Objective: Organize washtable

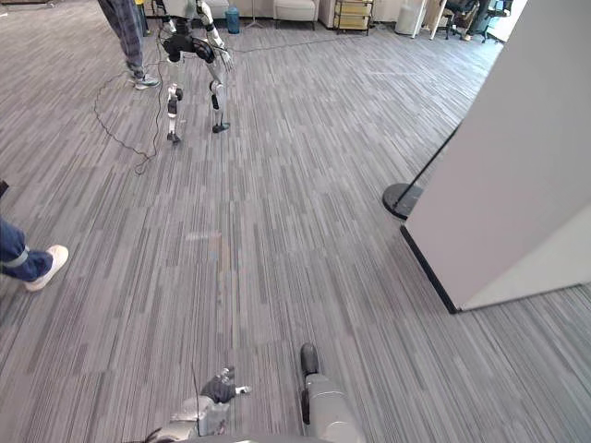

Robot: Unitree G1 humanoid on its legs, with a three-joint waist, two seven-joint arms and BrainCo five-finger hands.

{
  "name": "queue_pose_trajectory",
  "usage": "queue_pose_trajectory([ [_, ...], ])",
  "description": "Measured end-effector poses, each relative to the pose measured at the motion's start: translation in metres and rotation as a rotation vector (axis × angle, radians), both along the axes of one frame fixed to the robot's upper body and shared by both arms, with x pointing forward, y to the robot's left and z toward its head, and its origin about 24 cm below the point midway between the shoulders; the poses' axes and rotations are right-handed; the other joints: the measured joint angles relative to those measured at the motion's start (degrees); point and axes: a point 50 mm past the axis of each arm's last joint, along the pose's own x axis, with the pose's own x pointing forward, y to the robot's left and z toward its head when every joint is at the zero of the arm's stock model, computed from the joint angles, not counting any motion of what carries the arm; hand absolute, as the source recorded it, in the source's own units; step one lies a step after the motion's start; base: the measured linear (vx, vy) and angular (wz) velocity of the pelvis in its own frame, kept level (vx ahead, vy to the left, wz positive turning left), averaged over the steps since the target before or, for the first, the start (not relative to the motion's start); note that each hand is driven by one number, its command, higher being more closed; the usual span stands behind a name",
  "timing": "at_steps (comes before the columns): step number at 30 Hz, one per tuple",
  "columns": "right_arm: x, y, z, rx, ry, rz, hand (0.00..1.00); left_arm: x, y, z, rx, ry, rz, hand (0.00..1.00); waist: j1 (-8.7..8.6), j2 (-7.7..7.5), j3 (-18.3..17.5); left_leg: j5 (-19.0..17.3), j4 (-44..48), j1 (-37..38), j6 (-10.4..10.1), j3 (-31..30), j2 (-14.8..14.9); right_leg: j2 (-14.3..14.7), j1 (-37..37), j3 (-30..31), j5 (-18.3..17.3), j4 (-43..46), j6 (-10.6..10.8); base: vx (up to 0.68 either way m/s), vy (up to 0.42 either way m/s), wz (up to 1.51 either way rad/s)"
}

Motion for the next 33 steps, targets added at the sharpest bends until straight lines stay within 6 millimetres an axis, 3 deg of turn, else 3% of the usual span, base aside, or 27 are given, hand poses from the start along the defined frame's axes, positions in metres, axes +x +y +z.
queue_pose_trajectory([
  [1, 0.008, -0.005, 0.001, -0.014, -0.024, 0.005, 0.0, -0.009, 0.006, -0.002, -0.001, 0.019, 0.051, 0.0, 0.34, 0.04, -0.33, 3.73, 17.37, -5.79, -0.82, 0.46, 1.58, 2.94, 2.88, -0.15, 1.14, -0.08, -2.33, 0.94, -0.217, -0.28],
  [2, 0.015, -0.011, 0.003, -0.036, -0.036, 0.031, 0.0, -0.005, 0.01, -0.001, 0.0, 0.009, 0.097, 0.0, 0.77, 0.75, -0.09, 10.82, 27.68, -8.67, 2.39, 3.32, 3.63, 5.7, 5.42, 3.21, 5.87, -1.07, -4.52, 1.09, -0.168, -1.04],
  [3, 0.034, -0.027, 0.007, -0.081, -0.075, 0.101, 0.0, -0.013, 0.012, -0.003, -0.003, 0.029, 0.162, 0.0, 3.06, 3.99, 0.18, 18.85, 36.66, -10.44, 6.52, 6.18, 9.32, 9.9, 10.08, 6.65, 3.87, -1.85, -5.55, 0.87, -0.05, -1.17],
  [4, 0.046, -0.029, 0.009, -0.095, -0.099, 0.123, 0.0, -0.012, 0.017, -0.002, 0.009, 0.026, 0.173, 0.0, 3.27, 5.3, 0.28, 17.13, 40.03, -11.39, 6.72, 6.96, 10.96, 10.75, 12.33, 7.84, 3.51, -2.17, -5.78, 0.8, 0.047, -1.36],
  [5, 0.071, -0.022, 0.011, -0.102, -0.154, 0.155, 0.0, -0.01, 0.028, 0.0, 0.036, 0.012, 0.201, 0.0, 3.32, 4.15, 1.3, 13.07, 43.24, -13.83, 6.71, 8.28, 12.04, 10.87, 16.92, 10.79, 2.85, -3.51, -6.59, 0.63, 0.032, -0.79],
  [6, 0.083, -0.018, 0.013, -0.099, -0.18, 0.177, 0.0, -0.009, 0.034, 0.001, 0.052, 0.002, 0.204, 0.0, 3.77, 3.12, 1.86, 11.79, 42.86, -15.04, 6.51, 8.32, 11.75, 10.47, 18.97, 12.62, 2.63, -4.11, -6.9, 0.89, 0.019, -0.96],
  [7, 0.106, -0.006, 0.017, -0.1, -0.239, 0.231, 0.0, -0.006, 0.045, 0.004, 0.085, -0.018, 0.21, 0.0, 5.09, 0.65, 2.18, 8.91, 39.16, -20.15, 4.85, 7.42, 9.63, 8.49, 23.2, 16.22, 0.39, -6.25, -8.12, 0.7, 0.018, -0.78],
  [8, 0.113, -0.001, 0.018, -0.095, -0.262, 0.252, 0.0, -0.005, 0.048, 0.005, 0.091, -0.026, 0.221, 0.0, 5.58, -0.03, 2.01, 8.02, 36.62, -22.8, 3.59, 7.09, 8.85, 7.61, 24.49, 17.38, -0.74, -7.25, -7.35, 0.79, 0.065, -0.84],
  [9, 0.127, 0.004, 0.023, -0.096, -0.305, 0.285, 0.0, -0.004, 0.048, 0.006, 0.091, -0.035, 0.235, 0.0, 6.44, 0.21, 2.01, 7.02, 28.15, -27.46, 2.01, 5.82, 7.86, 7.05, 26.5, 18.95, -2.72, -8.68, -6.57, 0.59, 0.129, -0.49],
  [11, 0.143, 0.007, 0.028, -0.107, -0.348, 0.313, 0.0, -0.005, 0.045, 0.005, 0.076, -0.032, 0.252, 0.0, 6.55, 1.36, 2.46, 8.34, 9.93, -32.1, 1.08, 2.83, 5.73, 7.07, 29.49, 19.95, -5.7, -9.82, -7.01, 0.59, 0.177, -0.25],
  [12, 0.143, 0.007, 0.028, -0.11, -0.346, 0.329, 0.0, -0.006, 0.043, 0.004, 0.069, -0.03, 0.271, 0.0, 6.71, 2.09, 2.18, 13.03, -5.95, -32.81, -1.15, 0.4, 4.32, 7.04, 31.59, 21.28, -8.09, -9.86, -7.11, 0.49, 0.174, -0.22],
  [13, 0.142, 0.006, 0.028, -0.113, -0.344, 0.334, 0.0, -0.007, 0.041, 0.004, 0.065, -0.028, 0.282, 0.0, 7.08, 2.91, 1.89, 14.78, -11.11, -33.78, -3.09, -0.45, 4.37, 7.4, 32.66, 22.19, -9.32, -9.89, -7.01, 0.65, 0.274, -0.54],
  [14, 0.141, 0.004, 0.028, -0.121, -0.338, 0.352, 0.0, -0.008, 0.038, 0.004, 0.052, -0.034, 0.307, 0.0, 8.08, 4.8, 1.92, 15.72, -13.87, -36.9, -5.03, -0.72, 5.56, 8.24, 34.83, 23.98, -12.1, -9.83, -6.54, 0.68, 0.355, -0.76],
  [16, 0.133, 0.008, 0.025, -0.114, -0.322, 0.364, 0.0, -0.012, 0.042, 0.004, 0.046, -0.041, 0.365, 0.0, 8.41, 4.33, 1.21, 15.72, -14.32, -37.97, -4.57, 3.65, 7.19, 6.19, 39.48, 26.89, -17.22, -9.01, -6.08, 0.92, 0.488, -1.0],
  [17, 0.122, 0.012, 0.022, -0.104, -0.3, 0.37, 0.0, -0.023, 0.044, 0.001, 0.057, -0.014, 0.386, 0.0, 8.76, 4.37, -0.41, 20.07, -12.73, -36.38, -0.46, 9.22, 8.36, 5.1, 41.3, 28.94, -20.34, -3.89, -2.0, 0.87, 0.416, -0.88],
  [18, 0.115, 0.013, 0.019, -0.099, -0.284, 0.37, 0.0, -0.025, 0.044, 0.001, 0.058, -0.007, 0.386, 0.0, 8.22, 3.57, -1.05, 24.49, -12.12, -35.42, 3.32, 10.33, 7.71, 4.56, 40.62, 28.85, -21.16, 0.53, -0.61, 0.91, 0.411, -0.85],
  [19, 0.1, 0.016, 0.014, -0.082, -0.241, 0.369, 0.0, -0.032, 0.048, 0.0, 0.073, 0.005, 0.386, 0.0, 7.79, 0.74, -3.01, 29.64, -12.65, -33.03, 9.28, 12.01, 5.38, 3.22, 37.76, 28.48, -20.9, 11.2, 1.73, 0.86, 0.408, -0.26],
  [20, 0.089, 0.026, 0.01, -0.053, -0.206, 0.381, 0.0, -0.029, 0.06, 0.002, 0.109, -0.008, 0.367, 0.0, 7.32, -2.7, -4.12, 26.82, -12.66, -30.22, 11.44, 13.08, 1.57, 2.02, 34.62, 28.29, -16.42, 21.96, 9.97, 1.0, 0.478, -0.06],
  [21, 0.083, 0.031, 0.007, -0.035, -0.185, 0.379, 0.0, -0.025, 0.064, 0.004, 0.123, -0.017, 0.354, 0.0, 6.49, -4.04, -3.55, 24.33, -12.38, -27.86, 11.9, 12.29, -0.3, 2.5, 32.61, 28.44, -8.84, 28.7, 18.79, 0.8, 0.385, 0.27],
  [23, 0.087, 0.027, 0.008, -0.043, -0.195, 0.353, 0.0, -0.025, 0.064, 0.004, 0.134, -0.007, 0.314, 0.0, 4.7, -4.09, -2.11, 20.27, -12.07, -21.96, 12.02, 11.01, -1.93, 3.8, 27.77, 26.4, -5.38, 42.79, 18.38, 0.71, 0.35, 0.37],
  [24, 0.087, 0.022, 0.009, -0.056, -0.206, 0.336, 0.0, -0.023, 0.059, 0.003, 0.136, 0.002, 0.264, 0.0, 4.1, -2.11, -1.21, 17.06, -12.46, -17.69, 12.19, 9.65, -2.28, 3.94, 23.78, 22.75, -5.43, 48.94, 18.38, 0.63, 0.324, 0.29],
  [27, 0.089, 0.013, 0.015, -0.091, -0.256, 0.285, 0.0, -0.009, 0.048, 0.005, 0.127, -0.022, 0.187, 0.0, 2.89, -1.23, -1.06, 14.12, -16.33, -9.23, 11.04, 5.2, -3.91, 3.76, 12.1, 16.21, -8.48, 52.51, 16.54, 0.59, 0.233, 0.71],
  [29, 0.09, 0.009, 0.018, -0.11, -0.29, 0.249, 0.0, 0.004, 0.037, 0.007, 0.09, -0.053, 0.171, 0.0, 1.91, -1.33, -1.0, 13.32, -18.17, -5.25, 10.91, 1.07, -5.1, 4.29, 5.22, 16.03, -12.77, 45.65, 12.57, 0.64, 0.083, 1.25],
  [30, 0.093, 0.005, 0.02, -0.123, -0.3, 0.229, 0.0, 0.008, 0.031, 0.007, 0.071, -0.06, 0.174, 0.0, 1.23, -0.89, -0.17, 11.92, -18.35, -2.23, 10.9, -1.98, -5.17, 4.21, 4.0, 16.71, -14.17, 36.95, 10.14, 0.59, -0.018, 1.38],
  [31, 0.089, -0.001, 0.02, -0.134, -0.287, 0.219, 0.0, 0.008, 0.023, 0.007, 0.054, -0.055, 0.176, 0.0, 1.12, -0.33, 0.21, 9.83, -18.22, 0.65, 10.51, -4.26, -4.96, 3.87, 4.33, 17.35, -13.42, 25.31, 8.47, 0.59, -0.036, 1.3],
  [32, 0.086, -0.002, 0.019, -0.136, -0.276, 0.22, 0.0, 0.007, 0.021, 0.006, 0.044, -0.052, 0.187, 0.0, 1.31, -0.16, 0.12, 8.32, -18.11, 1.77, 10.84, -5.12, -4.94, 3.41, 4.52, 17.27, -12.35, 19.61, 7.52, 0.6, -0.044, 0.92],
  [33, 0.082, -0.002, 0.017, -0.131, -0.256, 0.23, 0.0, 0.004, 0.02, 0.005, 0.04, -0.042, 0.211, 0.0, 2.0, -0.33, 0.17, 5.58, -17.64, 4.03, 10.84, -5.92, -5.08, 1.98, 4.26, 15.57, -9.27, 10.77, 5.96, 0.65, -0.065, 0.58],
])
